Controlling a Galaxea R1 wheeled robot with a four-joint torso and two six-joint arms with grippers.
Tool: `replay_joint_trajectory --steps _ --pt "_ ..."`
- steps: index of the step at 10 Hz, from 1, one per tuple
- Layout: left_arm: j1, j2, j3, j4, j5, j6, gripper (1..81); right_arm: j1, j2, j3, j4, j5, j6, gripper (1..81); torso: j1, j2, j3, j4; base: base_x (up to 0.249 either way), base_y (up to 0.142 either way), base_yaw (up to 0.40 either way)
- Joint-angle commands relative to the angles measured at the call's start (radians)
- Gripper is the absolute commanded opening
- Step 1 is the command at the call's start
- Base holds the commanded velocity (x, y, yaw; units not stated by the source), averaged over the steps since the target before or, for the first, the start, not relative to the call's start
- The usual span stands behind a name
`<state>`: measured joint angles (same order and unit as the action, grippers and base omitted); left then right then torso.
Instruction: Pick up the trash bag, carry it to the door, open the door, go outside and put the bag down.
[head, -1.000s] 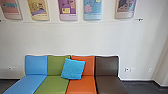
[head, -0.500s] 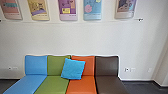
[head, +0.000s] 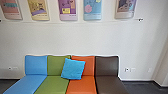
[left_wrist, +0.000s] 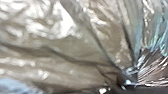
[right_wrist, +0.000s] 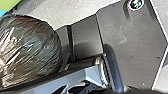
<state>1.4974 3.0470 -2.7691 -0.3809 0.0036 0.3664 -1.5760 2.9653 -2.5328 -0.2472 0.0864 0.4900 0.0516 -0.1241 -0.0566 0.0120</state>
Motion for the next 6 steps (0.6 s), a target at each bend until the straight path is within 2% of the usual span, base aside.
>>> replay_joint_trajectory --steps 1,6 --pt "-0.052 -0.002 0.0 0.008 0.068 0.006 1.0 0.046 0.004 0.008 -0.014 -0.045 -0.004 81.1 0.0 0.0 0.0 0.0 0.0 0.0 -0.157" --pt "-0.053 -0.002 -0.003 0.008 0.068 0.006 1.0 0.049 0.007 0.008 -0.014 -0.045 -0.004 81.1 0.0 0.0 0.0 0.0 0.0 0.0 -0.183"
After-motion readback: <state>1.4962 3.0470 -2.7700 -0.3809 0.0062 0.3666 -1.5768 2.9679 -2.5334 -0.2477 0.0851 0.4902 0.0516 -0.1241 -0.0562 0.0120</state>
